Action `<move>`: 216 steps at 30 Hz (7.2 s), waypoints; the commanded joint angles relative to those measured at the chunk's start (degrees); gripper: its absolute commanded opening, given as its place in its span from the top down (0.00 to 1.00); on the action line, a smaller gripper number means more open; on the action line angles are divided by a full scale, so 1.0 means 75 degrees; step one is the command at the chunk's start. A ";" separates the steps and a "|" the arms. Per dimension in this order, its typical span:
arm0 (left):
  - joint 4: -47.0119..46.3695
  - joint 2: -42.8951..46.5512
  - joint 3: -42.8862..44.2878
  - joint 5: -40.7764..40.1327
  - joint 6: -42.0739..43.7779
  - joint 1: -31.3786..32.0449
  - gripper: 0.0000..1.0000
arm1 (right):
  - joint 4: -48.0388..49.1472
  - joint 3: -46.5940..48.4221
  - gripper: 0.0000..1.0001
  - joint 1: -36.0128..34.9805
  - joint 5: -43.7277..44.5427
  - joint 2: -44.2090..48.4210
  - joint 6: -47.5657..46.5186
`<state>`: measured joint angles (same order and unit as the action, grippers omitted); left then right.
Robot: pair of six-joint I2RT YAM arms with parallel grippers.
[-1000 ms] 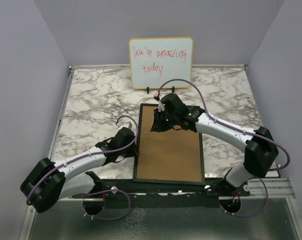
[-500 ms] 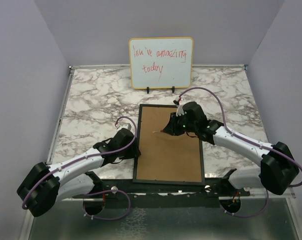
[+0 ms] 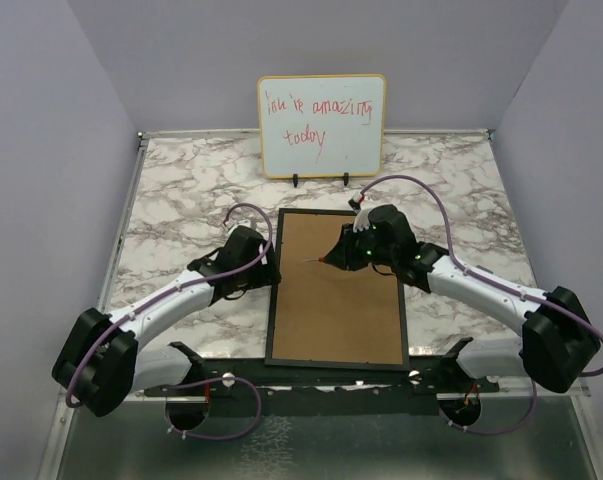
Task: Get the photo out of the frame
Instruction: Release the photo frame item from the photo frame.
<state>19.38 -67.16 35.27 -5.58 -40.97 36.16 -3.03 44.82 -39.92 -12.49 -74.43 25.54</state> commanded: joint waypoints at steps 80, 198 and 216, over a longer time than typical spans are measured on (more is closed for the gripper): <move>-0.0337 -0.0426 -0.1269 0.0358 0.0155 0.0376 1.00 | 0.1151 0.0898 0.99 0.1233 -0.3571 -0.2514 -0.1203; -0.0285 -0.0207 -0.1239 0.0177 0.0183 0.0419 1.00 | 0.3086 0.2349 0.99 0.1337 -0.4792 -0.6167 -0.0757; -0.0540 -0.0489 -0.1222 0.0614 0.0451 0.0428 1.00 | 0.2078 0.3112 0.99 0.1339 -0.4513 -0.6504 -0.1127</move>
<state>11.51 -67.92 27.75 -7.55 -39.51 38.13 19.92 66.57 -28.75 -53.91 -120.18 21.34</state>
